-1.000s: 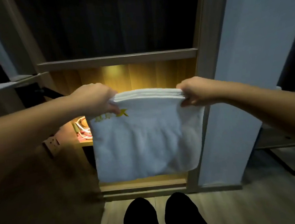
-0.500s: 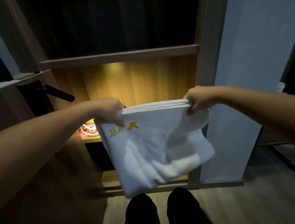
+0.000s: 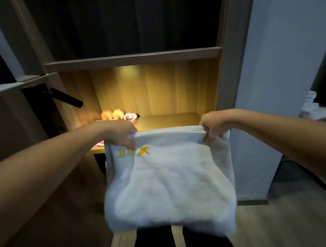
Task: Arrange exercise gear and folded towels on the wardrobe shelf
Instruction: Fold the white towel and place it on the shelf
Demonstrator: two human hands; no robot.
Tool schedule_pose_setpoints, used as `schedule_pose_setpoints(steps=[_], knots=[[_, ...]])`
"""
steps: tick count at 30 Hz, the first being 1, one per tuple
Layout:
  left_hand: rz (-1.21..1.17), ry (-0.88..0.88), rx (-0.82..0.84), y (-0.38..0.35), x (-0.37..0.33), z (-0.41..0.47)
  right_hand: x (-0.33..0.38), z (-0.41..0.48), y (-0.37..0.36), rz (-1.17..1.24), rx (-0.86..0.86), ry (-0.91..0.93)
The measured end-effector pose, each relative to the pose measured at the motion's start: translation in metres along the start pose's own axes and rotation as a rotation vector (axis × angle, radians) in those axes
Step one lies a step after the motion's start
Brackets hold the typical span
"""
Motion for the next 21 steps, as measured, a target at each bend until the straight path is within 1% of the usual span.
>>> schedule_pose_setpoints(steps=[2,3,5,6,7,8,9,10,11,12,13,14,15,17,19,20,21], knots=[[0.035,0.094,-0.15,0.012,0.012,0.002,-0.002,0.006,0.013,-0.009,-0.142,-0.021],[0.033,0.159,-0.249,0.023,0.021,-0.001,-0.001,0.004,0.025,0.022,-0.249,-0.024],[0.115,0.278,-0.49,0.055,0.035,-0.015,-0.002,-0.009,0.059,0.074,-0.524,-0.027],[0.196,0.333,-0.592,0.07,0.039,-0.024,0.0,-0.018,0.077,0.032,-0.669,-0.02],[0.232,0.369,-0.659,0.081,0.041,-0.033,0.003,-0.026,0.089,-0.012,-0.773,-0.01],[0.187,0.358,-0.617,0.08,0.043,-0.034,0.007,-0.026,0.092,-0.046,-0.754,-0.014],[0.066,0.278,-0.421,0.061,0.038,-0.024,0.011,-0.015,0.075,-0.062,-0.559,-0.007],[-0.057,0.172,-0.107,0.024,0.024,-0.015,0.015,-0.006,0.04,-0.043,-0.236,0.004],[-0.15,0.079,0.221,-0.02,0.004,-0.018,0.016,-0.006,-0.005,0.038,0.101,0.001],[-0.198,0.022,0.432,-0.048,-0.009,-0.03,0.016,-0.016,-0.036,0.162,0.333,-0.004],[-0.221,-0.003,0.484,-0.055,-0.012,-0.037,0.02,-0.026,-0.048,0.306,0.439,0.017],[-0.233,0.002,0.424,-0.048,-0.007,-0.036,0.021,-0.027,-0.045,0.384,0.419,0.04],[-0.218,0.008,0.333,-0.034,0.001,-0.032,0.018,-0.023,-0.034,0.399,0.324,0.051],[-0.12,0.051,0.152,-0.003,0.014,-0.024,0.007,-0.012,-0.003,0.287,0.104,0.017],[-0.002,0.108,-0.048,0.023,0.018,-0.022,0.005,-0.007,0.016,0.163,-0.058,-0.005],[0.038,0.161,-0.175,0.033,0.02,-0.024,0.004,-0.007,0.026,0.134,-0.166,-0.003],[0.068,0.235,-0.31,0.043,0.023,-0.028,0.003,-0.011,0.04,0.127,-0.314,-0.001]])
Point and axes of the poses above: each hand's wrist, its own z-axis towards the middle knuckle, its own y-axis out of the back of the hand, x = y × z, the point moved 10 cm from there along z, towards the middle knuckle, and after that the axes turned 5 degrees about z, right-handed, at the moved point
